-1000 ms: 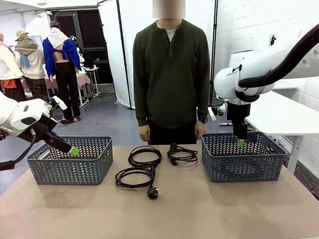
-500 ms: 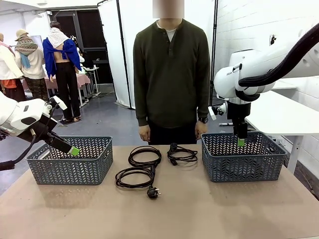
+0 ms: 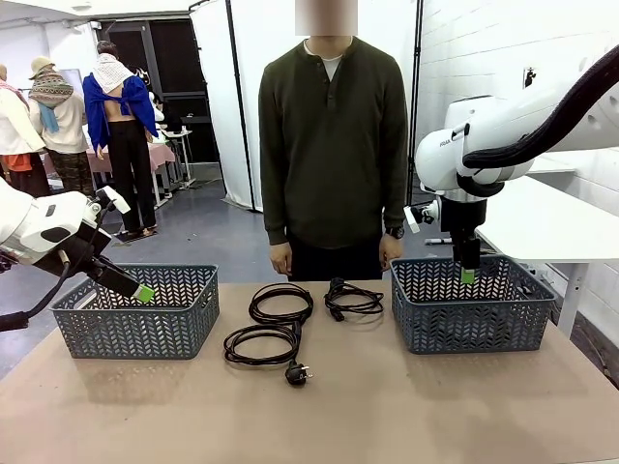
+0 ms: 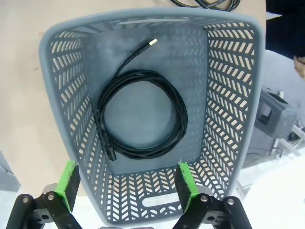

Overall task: Organize the cables according to human instructions.
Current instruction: Pick up a bundle of cables and place it in the basket indicated by the human.

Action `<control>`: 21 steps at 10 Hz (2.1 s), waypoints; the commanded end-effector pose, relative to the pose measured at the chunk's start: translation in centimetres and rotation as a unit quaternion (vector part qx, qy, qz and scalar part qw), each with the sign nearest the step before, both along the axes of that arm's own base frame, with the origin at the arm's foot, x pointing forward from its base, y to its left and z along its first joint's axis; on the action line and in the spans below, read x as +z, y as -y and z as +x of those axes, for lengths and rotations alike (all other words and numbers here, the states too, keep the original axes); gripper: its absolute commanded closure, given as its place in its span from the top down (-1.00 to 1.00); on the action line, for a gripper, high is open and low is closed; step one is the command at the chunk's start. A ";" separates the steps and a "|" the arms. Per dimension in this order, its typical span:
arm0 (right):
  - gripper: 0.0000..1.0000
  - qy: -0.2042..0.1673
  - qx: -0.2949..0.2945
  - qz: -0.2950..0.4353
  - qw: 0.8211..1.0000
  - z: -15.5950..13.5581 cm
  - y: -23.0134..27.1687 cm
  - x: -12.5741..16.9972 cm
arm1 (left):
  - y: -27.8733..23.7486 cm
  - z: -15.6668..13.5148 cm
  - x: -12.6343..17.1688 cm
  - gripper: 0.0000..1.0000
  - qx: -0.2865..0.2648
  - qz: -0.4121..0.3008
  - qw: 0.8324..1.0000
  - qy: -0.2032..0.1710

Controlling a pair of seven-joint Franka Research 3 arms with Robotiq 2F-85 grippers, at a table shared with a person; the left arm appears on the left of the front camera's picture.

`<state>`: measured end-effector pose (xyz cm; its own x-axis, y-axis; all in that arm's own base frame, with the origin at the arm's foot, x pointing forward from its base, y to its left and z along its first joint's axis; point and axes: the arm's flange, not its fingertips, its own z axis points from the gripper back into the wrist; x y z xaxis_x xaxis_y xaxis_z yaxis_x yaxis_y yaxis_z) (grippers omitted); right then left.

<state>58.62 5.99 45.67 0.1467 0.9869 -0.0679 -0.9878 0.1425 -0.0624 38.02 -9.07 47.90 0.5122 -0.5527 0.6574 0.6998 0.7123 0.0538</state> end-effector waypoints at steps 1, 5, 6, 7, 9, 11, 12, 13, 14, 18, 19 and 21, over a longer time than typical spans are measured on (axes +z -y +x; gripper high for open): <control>1.00 -0.001 0.002 0.000 1.000 0.0 0.1 -0.1 | -0.1 0.1 -0.1 1.00 0.004 -0.007 1.000 -0.004; 1.00 -0.001 0.002 0.000 1.000 0.0 0.1 -0.1 | -0.1 0.1 -0.1 1.00 0.004 -0.007 1.000 -0.004; 1.00 -0.001 0.002 0.000 1.000 0.0 0.1 -0.1 | -0.1 0.1 -0.1 1.00 0.004 -0.007 1.000 -0.004; 1.00 -0.001 0.002 0.000 1.000 0.0 0.1 -0.1 | -0.1 0.1 -0.1 1.00 0.004 -0.007 1.000 -0.004; 1.00 -0.001 0.002 0.000 1.000 0.0 0.1 -0.1 | -0.1 0.1 -0.1 1.00 0.004 -0.007 1.000 -0.004; 1.00 0.000 0.000 0.000 1.000 0.0 0.0 0.0 | -0.1 0.1 -0.1 1.00 0.004 -0.007 1.000 -0.004; 1.00 -0.003 -0.028 0.027 0.999 -0.9 -0.6 1.1 | -0.1 0.1 -0.1 1.00 0.004 -0.007 1.000 -0.004; 1.00 0.002 -0.051 0.045 0.998 -2.1 -1.4 1.8 | -0.1 0.1 -0.1 1.00 0.004 -0.007 1.000 -0.004; 1.00 0.012 -0.070 0.061 0.996 -3.6 -2.3 2.4 | -0.1 0.1 -0.1 1.00 0.004 -0.007 1.000 -0.004; 1.00 0.055 -0.125 0.131 0.982 -10.3 -4.4 2.3 | -0.1 0.1 -0.1 1.00 0.004 -0.007 1.000 -0.004; 1.00 0.068 -0.132 0.156 0.977 -12.1 -5.0 2.0 | -0.1 0.1 -0.1 1.00 0.004 -0.007 1.000 -0.004; 1.00 0.071 -0.126 0.180 0.973 -14.5 -5.8 1.1 | -0.1 0.1 -0.1 1.00 0.004 -0.007 1.000 -0.004</control>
